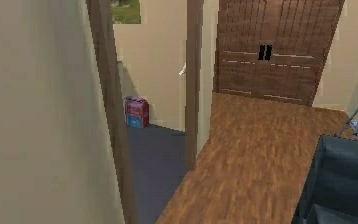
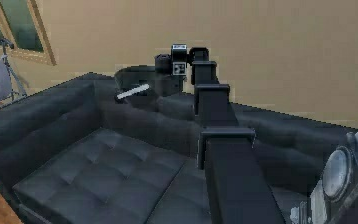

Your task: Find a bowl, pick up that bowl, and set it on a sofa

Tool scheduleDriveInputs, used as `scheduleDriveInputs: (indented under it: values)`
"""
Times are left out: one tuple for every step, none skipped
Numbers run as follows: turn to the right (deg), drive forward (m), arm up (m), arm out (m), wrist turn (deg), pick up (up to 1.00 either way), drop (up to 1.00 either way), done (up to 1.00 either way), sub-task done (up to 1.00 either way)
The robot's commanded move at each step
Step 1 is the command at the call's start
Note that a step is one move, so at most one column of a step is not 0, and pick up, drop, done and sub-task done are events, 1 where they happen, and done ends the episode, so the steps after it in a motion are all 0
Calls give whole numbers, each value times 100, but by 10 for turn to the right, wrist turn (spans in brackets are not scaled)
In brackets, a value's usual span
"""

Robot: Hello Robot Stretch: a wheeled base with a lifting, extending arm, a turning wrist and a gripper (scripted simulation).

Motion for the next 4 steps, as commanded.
scheduleDriveInputs:
  values:
    - [0, 0, 0, 0, 450, 0, 0, 0, 0]
    - [0, 0, 0, 0, 450, 0, 0, 0, 0]
    - [0, 0, 0, 0, 120, 0, 0, 0, 0]
    - [0, 0, -28, 0, 0, 0, 0, 0, 0]
